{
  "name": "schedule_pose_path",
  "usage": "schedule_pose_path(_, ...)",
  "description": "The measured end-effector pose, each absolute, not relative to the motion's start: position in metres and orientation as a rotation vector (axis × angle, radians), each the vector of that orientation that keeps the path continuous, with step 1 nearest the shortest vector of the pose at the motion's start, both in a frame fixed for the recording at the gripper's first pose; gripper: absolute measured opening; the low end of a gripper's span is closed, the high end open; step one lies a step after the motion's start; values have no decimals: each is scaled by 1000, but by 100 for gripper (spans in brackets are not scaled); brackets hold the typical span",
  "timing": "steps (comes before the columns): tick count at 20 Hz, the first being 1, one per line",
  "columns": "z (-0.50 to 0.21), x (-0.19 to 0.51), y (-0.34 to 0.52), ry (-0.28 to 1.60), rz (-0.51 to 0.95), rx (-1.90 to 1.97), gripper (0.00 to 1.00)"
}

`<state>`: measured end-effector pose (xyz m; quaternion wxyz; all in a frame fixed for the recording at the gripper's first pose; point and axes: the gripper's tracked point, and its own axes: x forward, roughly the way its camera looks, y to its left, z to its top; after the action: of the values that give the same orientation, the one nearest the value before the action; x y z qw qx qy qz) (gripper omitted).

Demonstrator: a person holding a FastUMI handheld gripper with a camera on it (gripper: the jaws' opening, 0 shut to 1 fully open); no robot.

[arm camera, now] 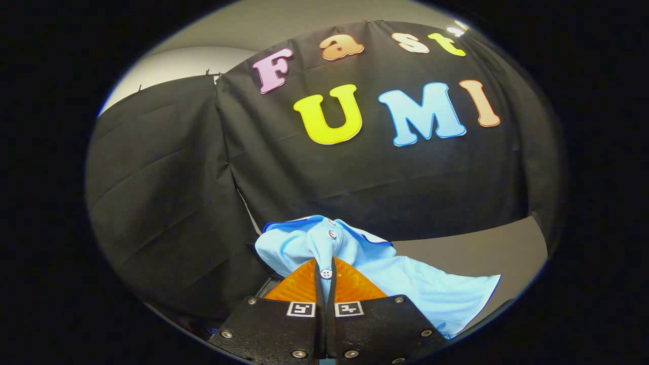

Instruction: Put the clothes into the washing machine and then close the washing machine lid.

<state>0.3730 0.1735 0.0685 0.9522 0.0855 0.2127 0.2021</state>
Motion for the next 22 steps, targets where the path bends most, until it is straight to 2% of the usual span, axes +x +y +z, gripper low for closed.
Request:
schedule_pose_path(13,37,352,295,484,535,140,0)
schedule_pose_path(22,-10,352,345,527,548,95,0)
